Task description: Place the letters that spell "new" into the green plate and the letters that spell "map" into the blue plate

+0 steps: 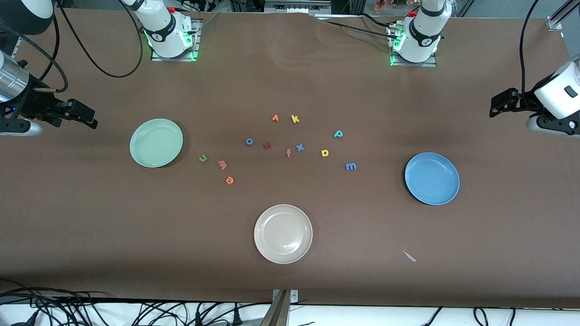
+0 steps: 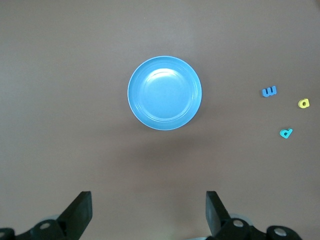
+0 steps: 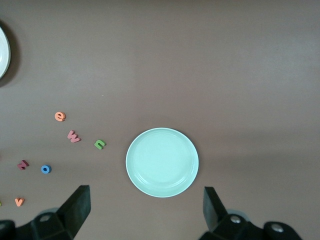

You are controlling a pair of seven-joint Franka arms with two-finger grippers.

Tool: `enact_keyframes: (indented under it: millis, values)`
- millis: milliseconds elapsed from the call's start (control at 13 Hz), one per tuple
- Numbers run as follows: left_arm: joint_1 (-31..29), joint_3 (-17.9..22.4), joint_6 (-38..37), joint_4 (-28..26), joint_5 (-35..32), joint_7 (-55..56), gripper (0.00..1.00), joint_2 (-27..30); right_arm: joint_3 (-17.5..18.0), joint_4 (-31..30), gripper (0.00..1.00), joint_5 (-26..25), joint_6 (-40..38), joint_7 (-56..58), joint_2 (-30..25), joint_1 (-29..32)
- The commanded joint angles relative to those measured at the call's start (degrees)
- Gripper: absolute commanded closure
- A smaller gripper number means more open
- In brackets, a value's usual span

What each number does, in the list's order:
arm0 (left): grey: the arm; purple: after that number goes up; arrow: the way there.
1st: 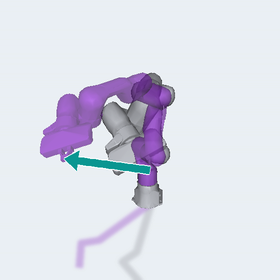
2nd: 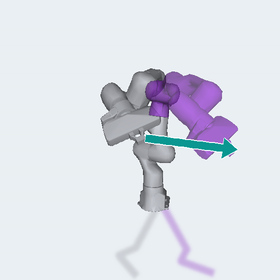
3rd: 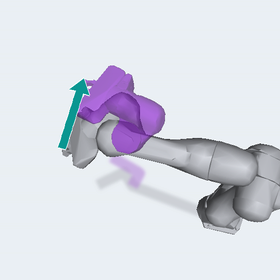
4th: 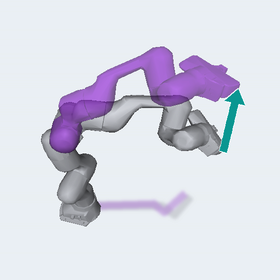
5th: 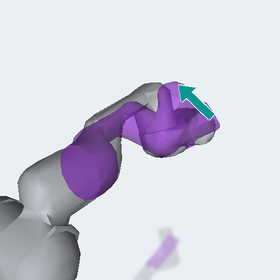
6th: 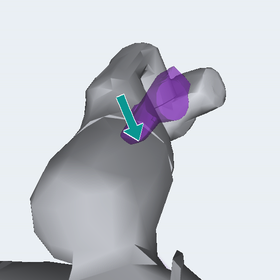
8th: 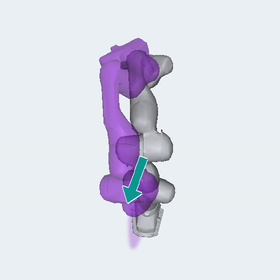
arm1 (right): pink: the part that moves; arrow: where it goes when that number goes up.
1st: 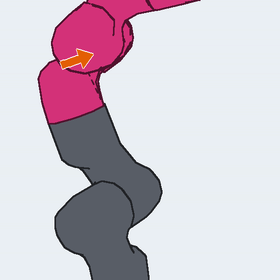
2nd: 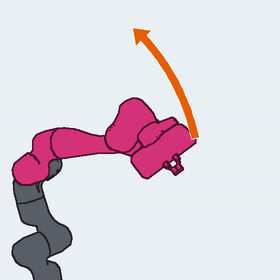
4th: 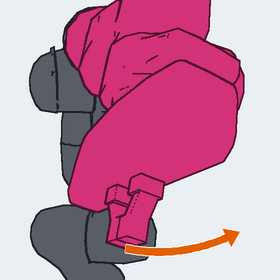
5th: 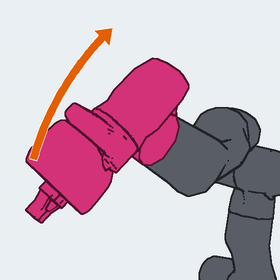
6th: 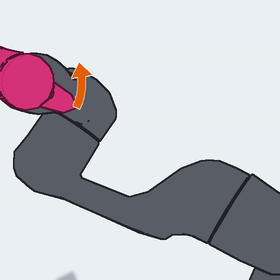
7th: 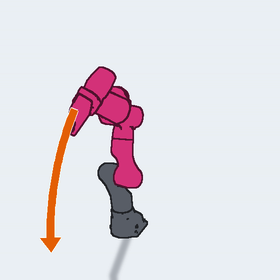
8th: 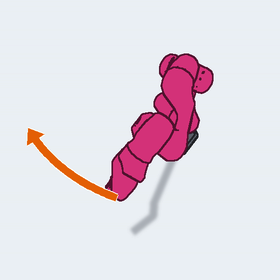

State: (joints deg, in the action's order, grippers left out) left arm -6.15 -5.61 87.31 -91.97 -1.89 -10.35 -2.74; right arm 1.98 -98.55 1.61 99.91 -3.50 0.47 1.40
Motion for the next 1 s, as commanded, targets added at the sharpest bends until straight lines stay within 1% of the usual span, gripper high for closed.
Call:
enact_keyframes:
  millis: [0, 154, 926]
  values:
    - [-0.4, 0.1, 0.1, 0.7, 1.4, 0.4, 0.0, -0.2, 0.1, -0.3, 0.0, -0.1, 0.5, 0.2, -0.3, 0.1]
    - [-0.7, 0.2, 0.6, 0.7, 2.6, 0.4, 0.0, -0.3, 0.1, -0.4, 0.0, 0.0, 0.0, 0.7, -0.3, 0.2]
    - [-1.8, -0.1, 0.5, 0.8, 2.8, -0.2, 0.0, -0.1, 0.1, -0.3, 0.0, -0.1, -0.2, 0.9, -0.3, 0.1]
